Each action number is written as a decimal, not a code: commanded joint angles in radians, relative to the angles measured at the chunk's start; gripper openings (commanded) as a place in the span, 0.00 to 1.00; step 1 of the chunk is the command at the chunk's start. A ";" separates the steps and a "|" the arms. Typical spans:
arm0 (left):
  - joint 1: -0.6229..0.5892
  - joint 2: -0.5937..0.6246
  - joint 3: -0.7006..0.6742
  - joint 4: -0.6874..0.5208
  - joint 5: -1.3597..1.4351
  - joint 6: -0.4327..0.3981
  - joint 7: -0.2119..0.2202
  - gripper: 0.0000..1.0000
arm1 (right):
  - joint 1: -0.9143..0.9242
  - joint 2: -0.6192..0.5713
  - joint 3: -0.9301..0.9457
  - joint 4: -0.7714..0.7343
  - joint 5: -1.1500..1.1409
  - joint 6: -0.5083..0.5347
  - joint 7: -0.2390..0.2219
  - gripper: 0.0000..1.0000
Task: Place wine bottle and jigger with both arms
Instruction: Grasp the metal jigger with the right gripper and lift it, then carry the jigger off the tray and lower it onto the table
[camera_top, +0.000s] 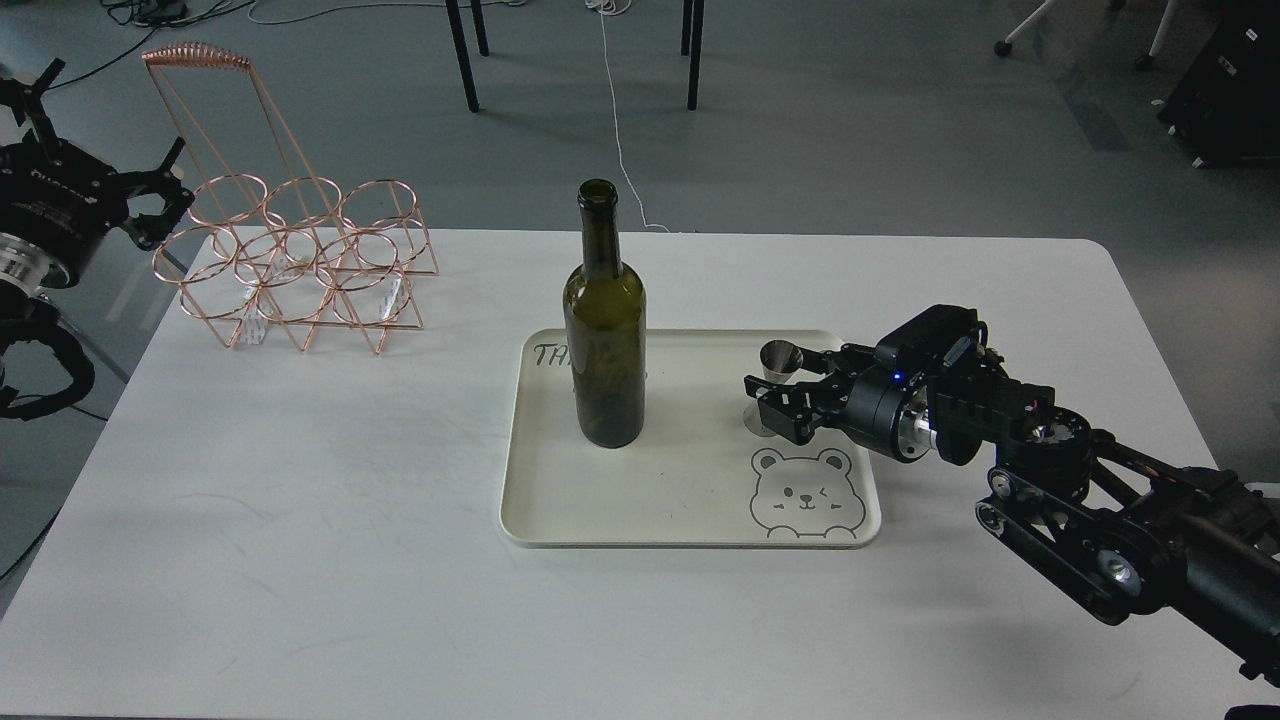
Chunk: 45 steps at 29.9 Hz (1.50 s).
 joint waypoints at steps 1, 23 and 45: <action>0.002 -0.001 0.000 0.000 -0.002 0.000 -0.001 0.98 | 0.001 0.013 0.001 -0.011 0.000 0.000 0.000 0.49; 0.002 -0.001 0.000 0.000 -0.002 0.000 -0.001 0.98 | -0.002 0.012 -0.013 -0.007 0.000 0.000 -0.001 0.04; -0.011 0.017 0.000 -0.002 0.006 0.000 0.000 0.98 | -0.279 -0.209 0.355 0.117 0.000 -0.224 -0.121 0.01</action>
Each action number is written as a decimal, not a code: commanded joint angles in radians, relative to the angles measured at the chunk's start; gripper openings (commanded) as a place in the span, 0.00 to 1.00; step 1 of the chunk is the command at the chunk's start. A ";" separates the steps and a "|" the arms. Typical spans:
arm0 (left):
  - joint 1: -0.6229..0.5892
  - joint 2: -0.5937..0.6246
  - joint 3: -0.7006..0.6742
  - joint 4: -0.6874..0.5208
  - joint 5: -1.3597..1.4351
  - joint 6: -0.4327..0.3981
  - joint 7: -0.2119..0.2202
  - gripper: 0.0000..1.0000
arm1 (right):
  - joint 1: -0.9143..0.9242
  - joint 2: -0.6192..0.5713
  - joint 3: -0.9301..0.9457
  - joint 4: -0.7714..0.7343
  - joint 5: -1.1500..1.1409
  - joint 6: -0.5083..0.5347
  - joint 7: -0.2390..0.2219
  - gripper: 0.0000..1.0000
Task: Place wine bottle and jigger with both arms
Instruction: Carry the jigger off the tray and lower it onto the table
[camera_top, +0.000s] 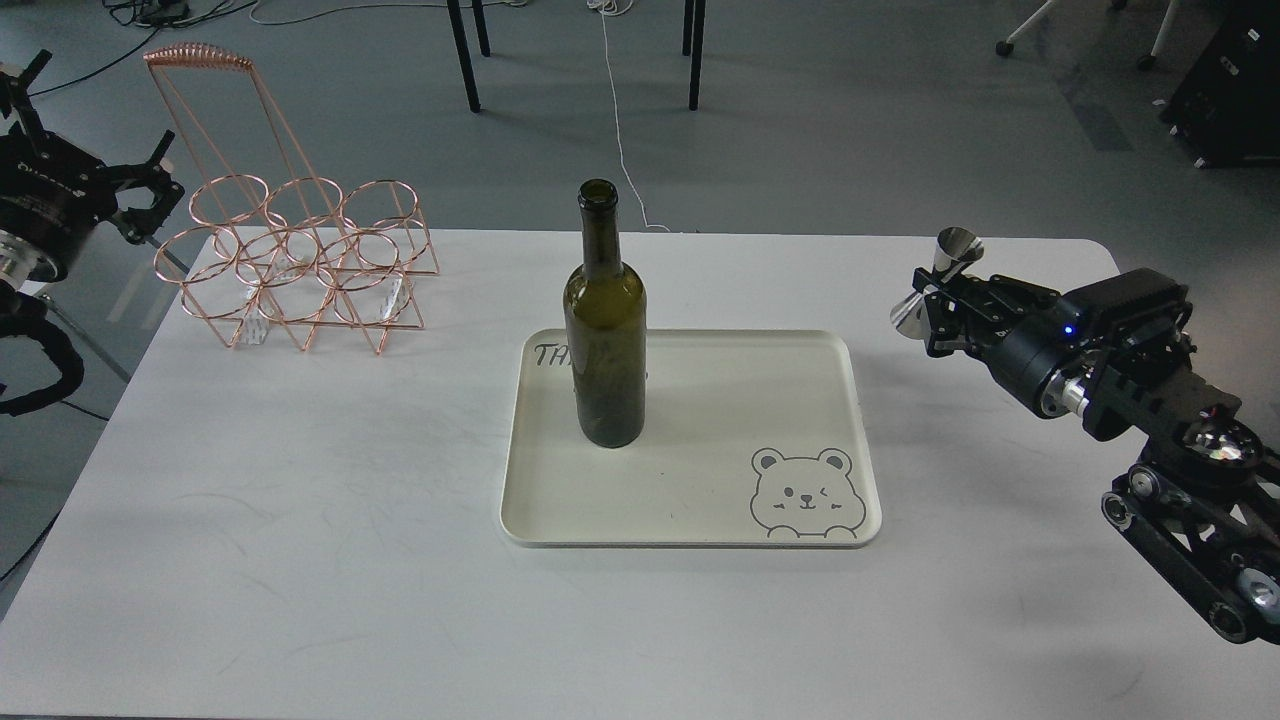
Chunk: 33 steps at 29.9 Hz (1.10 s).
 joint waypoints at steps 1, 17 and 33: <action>-0.004 0.005 0.002 -0.001 0.002 0.000 0.000 0.98 | -0.095 -0.023 0.068 -0.002 0.000 -0.042 -0.005 0.01; -0.006 0.011 0.006 -0.008 0.003 0.000 0.003 0.98 | -0.263 -0.044 0.128 -0.023 0.000 -0.065 -0.005 0.05; -0.018 0.015 0.008 -0.008 0.005 0.000 0.002 0.98 | -0.266 -0.005 0.134 -0.058 0.000 -0.079 -0.005 0.20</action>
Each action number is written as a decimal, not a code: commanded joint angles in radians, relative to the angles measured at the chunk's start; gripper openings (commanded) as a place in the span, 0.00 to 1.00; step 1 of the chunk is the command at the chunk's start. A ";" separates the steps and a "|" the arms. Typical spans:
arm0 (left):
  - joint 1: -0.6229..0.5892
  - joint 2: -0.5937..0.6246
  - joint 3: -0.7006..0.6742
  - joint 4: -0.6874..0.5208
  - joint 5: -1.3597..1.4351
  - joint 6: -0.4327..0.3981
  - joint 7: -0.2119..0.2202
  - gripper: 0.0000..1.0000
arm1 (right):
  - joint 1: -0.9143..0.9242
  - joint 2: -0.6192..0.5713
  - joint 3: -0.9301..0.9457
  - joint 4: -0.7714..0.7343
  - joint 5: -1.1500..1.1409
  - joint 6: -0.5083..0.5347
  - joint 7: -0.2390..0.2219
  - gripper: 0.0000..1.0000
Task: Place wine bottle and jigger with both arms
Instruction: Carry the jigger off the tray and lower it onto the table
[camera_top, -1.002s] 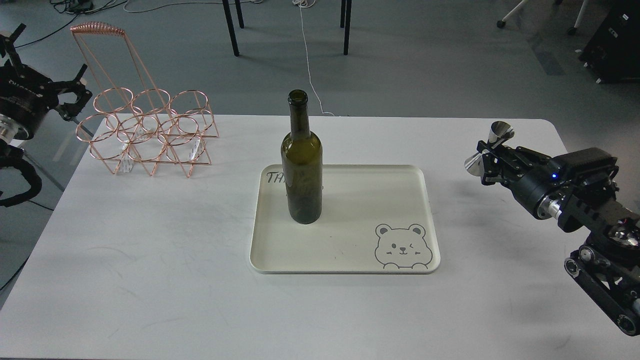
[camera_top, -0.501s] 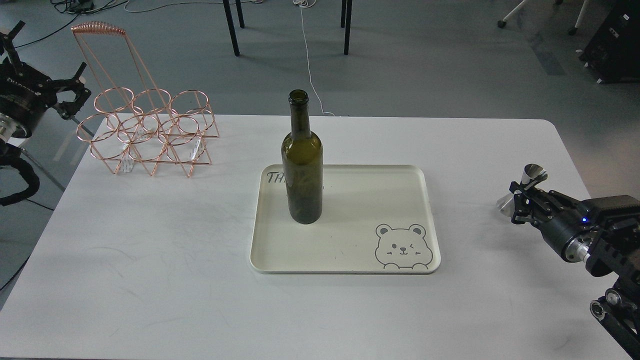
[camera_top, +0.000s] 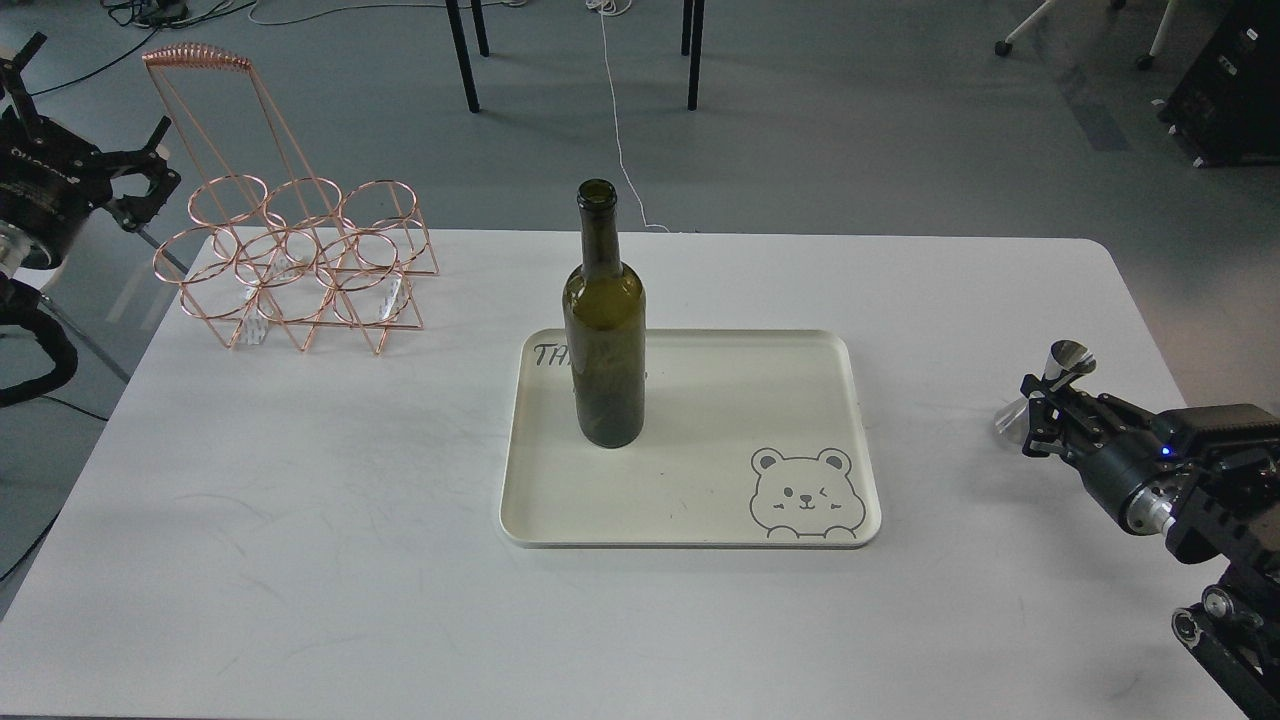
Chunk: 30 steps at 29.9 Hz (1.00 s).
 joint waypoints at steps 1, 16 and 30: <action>0.001 0.001 0.003 0.000 0.000 0.000 0.001 0.98 | -0.006 0.002 0.001 0.000 0.000 0.000 0.000 0.20; 0.000 0.004 0.003 0.000 0.000 0.000 -0.002 0.98 | -0.020 0.002 -0.001 0.003 0.000 -0.002 0.009 0.40; 0.001 0.024 0.006 -0.009 0.000 0.000 0.005 0.98 | -0.152 -0.041 0.081 0.144 0.000 0.004 0.011 0.98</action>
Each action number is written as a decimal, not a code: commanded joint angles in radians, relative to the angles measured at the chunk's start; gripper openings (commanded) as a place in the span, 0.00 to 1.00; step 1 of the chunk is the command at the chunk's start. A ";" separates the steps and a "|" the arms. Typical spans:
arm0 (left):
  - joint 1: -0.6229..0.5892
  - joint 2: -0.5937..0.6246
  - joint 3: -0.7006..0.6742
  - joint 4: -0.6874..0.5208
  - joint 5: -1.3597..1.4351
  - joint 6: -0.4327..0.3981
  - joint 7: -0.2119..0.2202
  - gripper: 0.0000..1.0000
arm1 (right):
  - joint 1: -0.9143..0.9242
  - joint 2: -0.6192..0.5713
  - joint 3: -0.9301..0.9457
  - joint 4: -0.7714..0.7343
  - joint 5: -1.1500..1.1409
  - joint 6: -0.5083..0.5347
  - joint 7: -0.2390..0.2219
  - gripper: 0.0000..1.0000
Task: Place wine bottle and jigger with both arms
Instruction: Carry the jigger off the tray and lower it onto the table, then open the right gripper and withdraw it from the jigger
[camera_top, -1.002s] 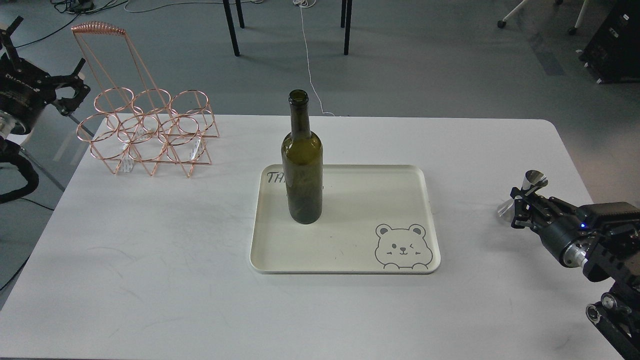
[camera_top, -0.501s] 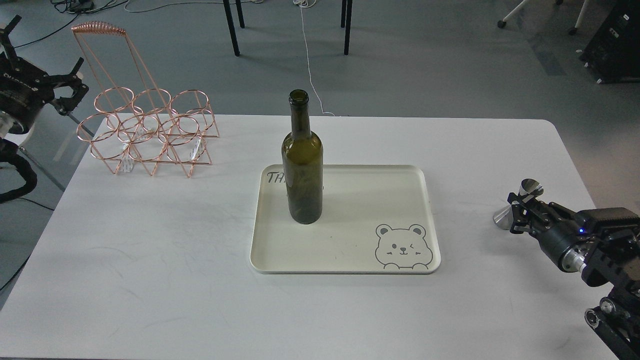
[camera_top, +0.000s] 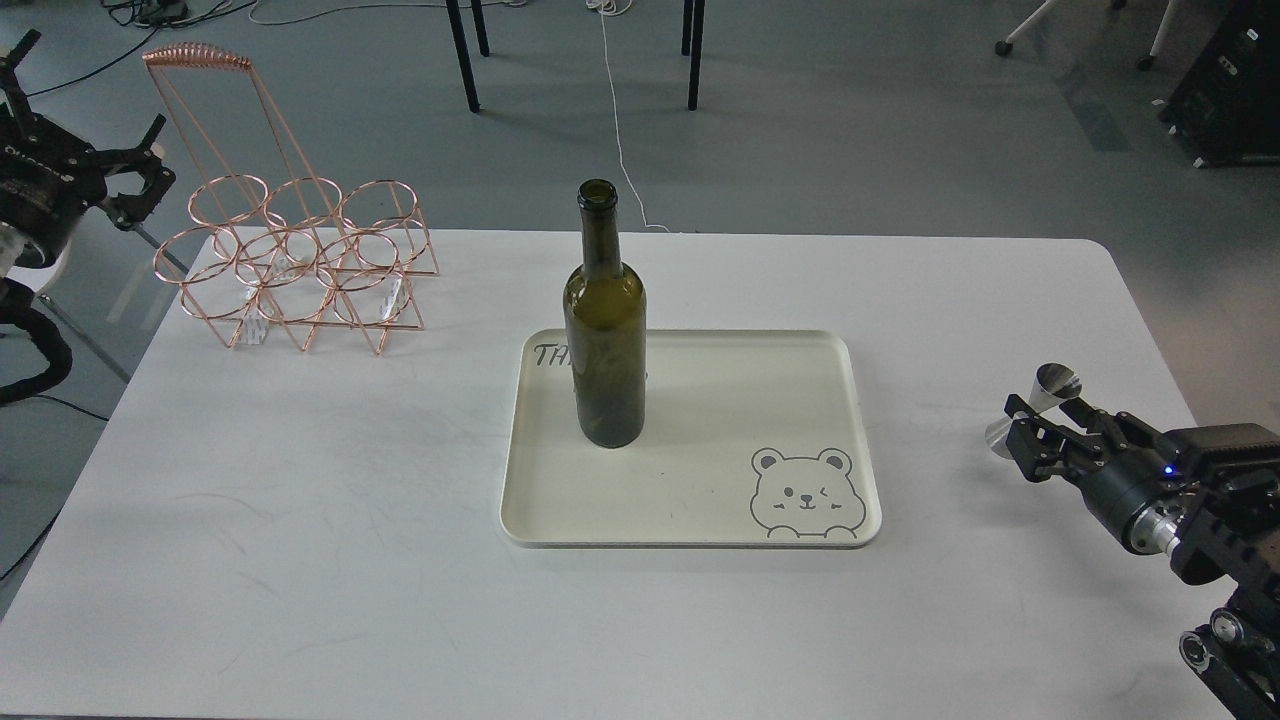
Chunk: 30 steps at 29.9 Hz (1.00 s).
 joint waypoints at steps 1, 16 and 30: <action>0.000 0.015 0.002 -0.011 0.001 0.000 0.007 0.98 | -0.077 -0.026 0.033 0.067 0.000 0.009 0.001 0.98; 0.016 0.184 0.087 -0.031 0.084 0.000 0.012 0.98 | -0.191 -0.156 0.104 0.336 0.353 0.030 0.027 0.99; -0.001 0.363 0.179 -0.397 0.347 0.000 0.006 0.98 | 0.440 -0.115 -0.018 0.054 1.124 0.173 -0.016 0.99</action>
